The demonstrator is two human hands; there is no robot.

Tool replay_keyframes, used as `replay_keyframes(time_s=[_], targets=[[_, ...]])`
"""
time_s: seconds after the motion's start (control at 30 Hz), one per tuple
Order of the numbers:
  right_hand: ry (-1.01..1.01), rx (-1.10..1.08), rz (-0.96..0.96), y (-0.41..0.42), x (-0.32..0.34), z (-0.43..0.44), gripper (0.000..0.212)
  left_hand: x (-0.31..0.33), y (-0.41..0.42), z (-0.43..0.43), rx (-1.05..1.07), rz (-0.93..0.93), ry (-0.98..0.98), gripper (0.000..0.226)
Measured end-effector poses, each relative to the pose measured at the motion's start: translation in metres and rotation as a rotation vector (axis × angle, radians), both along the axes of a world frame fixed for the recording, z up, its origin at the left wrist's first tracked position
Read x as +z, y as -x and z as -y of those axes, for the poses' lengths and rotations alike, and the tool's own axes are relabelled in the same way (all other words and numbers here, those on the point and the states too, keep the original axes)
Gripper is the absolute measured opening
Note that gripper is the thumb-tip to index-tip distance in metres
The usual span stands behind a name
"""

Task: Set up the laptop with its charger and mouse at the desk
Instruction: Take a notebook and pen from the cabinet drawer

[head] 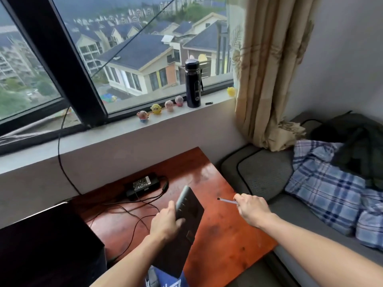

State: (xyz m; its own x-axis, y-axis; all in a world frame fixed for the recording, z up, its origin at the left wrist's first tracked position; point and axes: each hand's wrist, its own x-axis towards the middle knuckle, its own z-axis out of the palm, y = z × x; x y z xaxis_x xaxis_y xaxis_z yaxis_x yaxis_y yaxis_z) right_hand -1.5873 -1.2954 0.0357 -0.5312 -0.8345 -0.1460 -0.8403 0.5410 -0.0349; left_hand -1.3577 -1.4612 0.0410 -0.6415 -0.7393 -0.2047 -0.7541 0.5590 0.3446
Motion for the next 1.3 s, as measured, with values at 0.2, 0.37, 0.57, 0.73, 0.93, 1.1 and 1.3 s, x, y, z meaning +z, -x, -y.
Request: replay_keyframes(time_s=[0.2,0.37,0.57,0.73,0.93,1.1,1.3], targets=[[-0.097,0.155,0.091,0.051,-0.034,0.033,0.028,-0.024,0.028,-0.003,0.384,-0.098,-0.243,0.04],[-0.188,0.299,0.184,0.076,-0.063,0.059,0.027,-0.052,0.039,-0.026,0.772,-0.357,-0.486,0.03],[-0.245,0.372,0.332,0.066,-0.092,0.062,0.021,-0.078,0.041,-0.057,1.008,-0.443,-0.563,0.028],[-0.255,0.314,0.477,0.05,-0.115,0.059,0.024,-0.099,0.043,-0.063,1.018,-0.255,-0.475,0.041],[-0.198,0.201,0.618,0.036,-0.128,0.056,0.047,-0.111,0.052,-0.071,0.846,-0.079,-0.35,0.047],[-0.157,0.092,0.717,0.037,-0.13,0.052,0.029,-0.111,0.04,-0.091,0.731,0.044,-0.313,0.059],[-0.135,0.088,0.72,0.029,-0.132,0.053,0.023,-0.116,0.033,-0.108,0.68,0.053,-0.312,0.079]])
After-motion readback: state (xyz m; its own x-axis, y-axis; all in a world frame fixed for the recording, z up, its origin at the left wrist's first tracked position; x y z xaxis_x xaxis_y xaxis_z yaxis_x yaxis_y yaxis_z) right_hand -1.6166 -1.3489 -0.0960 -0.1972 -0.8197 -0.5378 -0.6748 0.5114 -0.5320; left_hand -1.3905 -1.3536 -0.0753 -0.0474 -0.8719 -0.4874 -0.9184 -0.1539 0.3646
